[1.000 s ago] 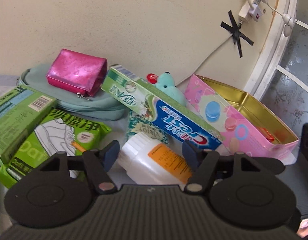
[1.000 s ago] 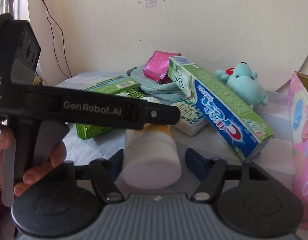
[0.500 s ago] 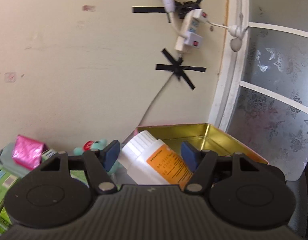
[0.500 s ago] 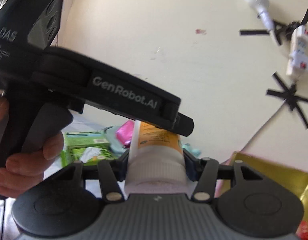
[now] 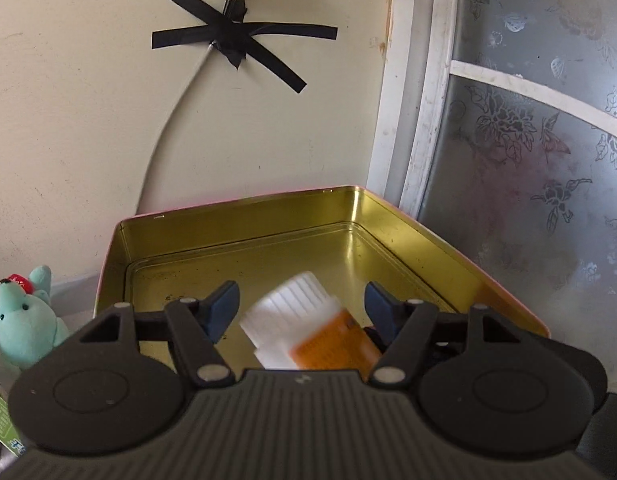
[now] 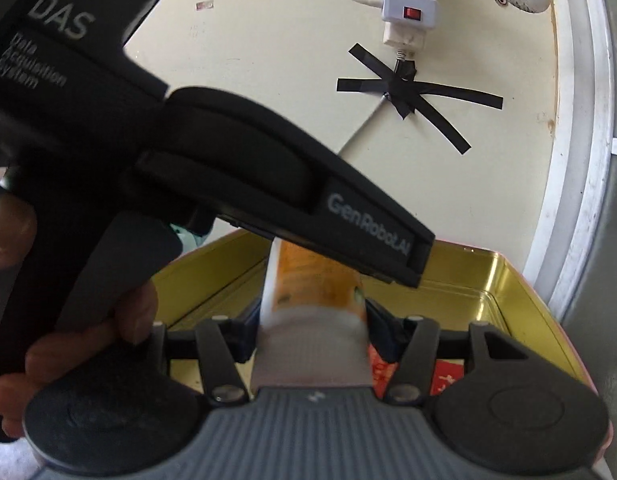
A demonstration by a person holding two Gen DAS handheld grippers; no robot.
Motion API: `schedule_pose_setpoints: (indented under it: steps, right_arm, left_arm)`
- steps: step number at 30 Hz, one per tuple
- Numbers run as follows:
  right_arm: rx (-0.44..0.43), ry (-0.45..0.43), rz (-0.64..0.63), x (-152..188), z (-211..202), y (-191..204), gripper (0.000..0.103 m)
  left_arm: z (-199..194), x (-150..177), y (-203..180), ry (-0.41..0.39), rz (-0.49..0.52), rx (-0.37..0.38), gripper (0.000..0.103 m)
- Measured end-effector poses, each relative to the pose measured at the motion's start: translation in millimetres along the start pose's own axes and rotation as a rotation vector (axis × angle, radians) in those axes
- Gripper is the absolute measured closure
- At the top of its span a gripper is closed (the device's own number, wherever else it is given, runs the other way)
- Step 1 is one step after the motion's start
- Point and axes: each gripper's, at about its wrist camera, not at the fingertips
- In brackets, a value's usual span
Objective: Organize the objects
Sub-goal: 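Carry the bottle into the pink tin box and open the right gripper, then withdraw the right gripper from the pink tin box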
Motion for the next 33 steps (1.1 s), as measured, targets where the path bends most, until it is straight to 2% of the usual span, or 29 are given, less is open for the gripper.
schedule_pose_setpoints:
  steps: [2, 4, 5, 9, 12, 19, 26, 33]
  right_arm:
    - [0.021, -0.009, -0.004, 2.4, -0.5, -3.9, 0.041]
    - [0.018, -0.013, 0.008, 3.8, -1.3, -6.1, 0.039]
    - [0.015, -0.013, 0.013, 4.4, -1.6, -6.8, 0.039]
    - [0.031, -0.008, 0.037, 6.4, 1.7, -13.6, 0.039]
    - [0.048, 0.014, 0.109, 7.3, 5.2, -24.0, 0.039]
    - [0.030, 0.020, 0.347, 5.0, 18.2, -55.6, 0.039]
    - [0.112, -0.049, 0.434, 12.3, 11.5, -67.1, 0.039]
    - [0.229, -0.069, 0.409, 15.7, 7.3, -55.9, 0.039]
  left_arm:
    - [1.8, 0.8, 1.9, 0.001, -0.023, -0.012, 0.031]
    - [0.0, 1.6, 4.7, -0.009, -0.051, -0.024, 0.029]
    - [-2.2, 1.4, 5.8, -0.016, -0.064, -0.040, 0.025]
    - [-23.8, 4.6, 14.8, -0.057, -0.086, -0.122, 0.025]
    - [-47.9, 10.2, 23.0, -0.085, -0.102, -0.184, 0.025]
    - [-104.1, 42.5, 36.0, -0.085, -0.067, -0.339, 0.025]
    - [-158.6, 75.6, 72.9, -0.087, -0.094, -0.460, 0.024]
    - [-195.5, 110.6, 125.1, -0.060, -0.144, -0.594, 0.021]
Point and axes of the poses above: each gripper's, at about its wrist camera, not at the fingertips, and z roughly the way its jaws point, y to its left, x to its underside, and after that the axes turned 14 degrees about x, right-handed
